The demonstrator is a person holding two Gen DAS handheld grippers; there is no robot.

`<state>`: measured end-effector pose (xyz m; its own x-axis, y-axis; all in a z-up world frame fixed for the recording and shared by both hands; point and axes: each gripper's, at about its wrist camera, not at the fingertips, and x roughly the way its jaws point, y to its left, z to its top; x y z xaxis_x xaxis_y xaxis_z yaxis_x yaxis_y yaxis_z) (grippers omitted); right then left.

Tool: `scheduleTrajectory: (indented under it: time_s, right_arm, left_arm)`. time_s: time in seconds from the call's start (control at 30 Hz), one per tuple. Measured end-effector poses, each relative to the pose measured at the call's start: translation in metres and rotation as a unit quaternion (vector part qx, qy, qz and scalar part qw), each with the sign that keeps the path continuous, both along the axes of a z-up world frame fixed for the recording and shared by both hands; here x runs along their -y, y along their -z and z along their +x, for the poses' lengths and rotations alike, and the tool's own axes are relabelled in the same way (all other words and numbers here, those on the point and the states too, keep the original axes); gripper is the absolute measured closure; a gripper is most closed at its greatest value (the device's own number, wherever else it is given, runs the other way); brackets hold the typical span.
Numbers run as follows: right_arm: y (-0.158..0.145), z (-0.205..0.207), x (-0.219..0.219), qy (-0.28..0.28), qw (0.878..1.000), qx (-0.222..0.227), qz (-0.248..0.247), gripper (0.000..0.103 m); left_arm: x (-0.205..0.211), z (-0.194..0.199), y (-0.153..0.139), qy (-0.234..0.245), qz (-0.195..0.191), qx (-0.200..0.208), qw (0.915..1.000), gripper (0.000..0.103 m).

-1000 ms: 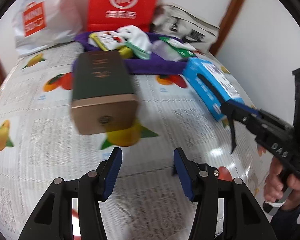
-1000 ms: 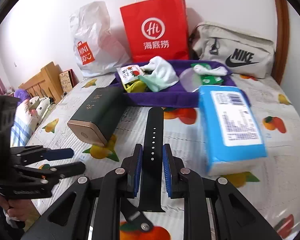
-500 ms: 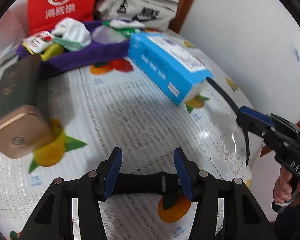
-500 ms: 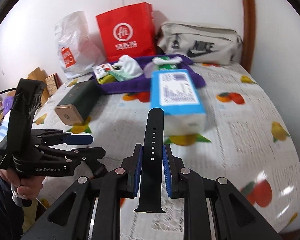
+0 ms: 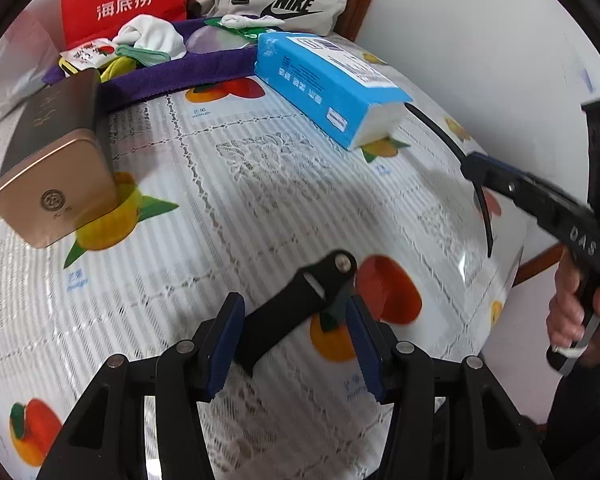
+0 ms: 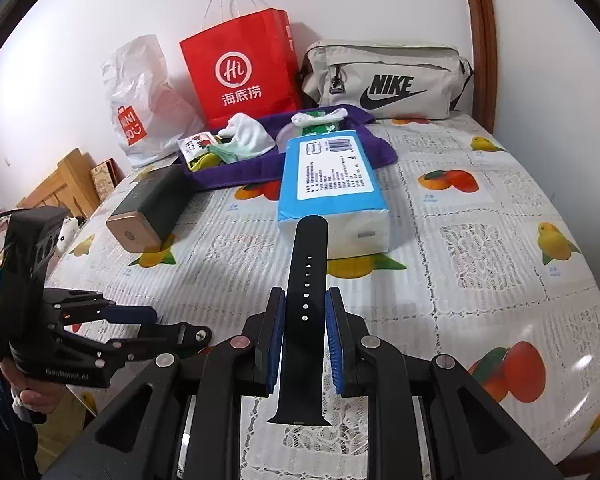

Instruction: Organize soft objects

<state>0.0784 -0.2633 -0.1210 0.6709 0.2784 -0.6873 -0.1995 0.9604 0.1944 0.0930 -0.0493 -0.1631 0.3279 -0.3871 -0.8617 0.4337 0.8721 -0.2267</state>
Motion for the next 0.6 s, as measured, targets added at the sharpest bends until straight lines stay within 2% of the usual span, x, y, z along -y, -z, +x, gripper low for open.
scheduleTrajectory:
  time_s: [0.17, 0.27, 0.33, 0.4, 0.6]
  right_arm:
    - [-0.001, -0.004, 0.000, -0.005, 1.000, 0.003, 0.002, 0.083]
    - [-0.001, -0.006, 0.003, -0.002, 1.000, 0.005, 0.004, 0.083]
    - [-0.001, -0.006, 0.004, 0.000, 1.000, 0.004, 0.003, 0.083]
    - [0.000, -0.006, 0.007, 0.004, 1.000, 0.003, 0.002, 0.083]
    - [0.005, -0.006, 0.011, 0.007, 1.000, -0.003, 0.004, 0.083]
  left_arm:
    - [0.001, -0.005, -0.002, 0.006, 0.014, 0.006, 0.9999, 0.053]
    - [0.005, 0.000, 0.004, 0.005, 0.057, 0.032, 0.9979, 0.053]
    - [0.006, 0.001, 0.006, 0.013, 0.065, 0.040, 0.9970, 0.054]
    - [0.006, 0.000, 0.006, 0.017, 0.060, 0.031, 0.9975, 0.054]
    - [0.003, -0.017, 0.005, 0.035, 0.015, -0.001, 0.9993, 0.054]
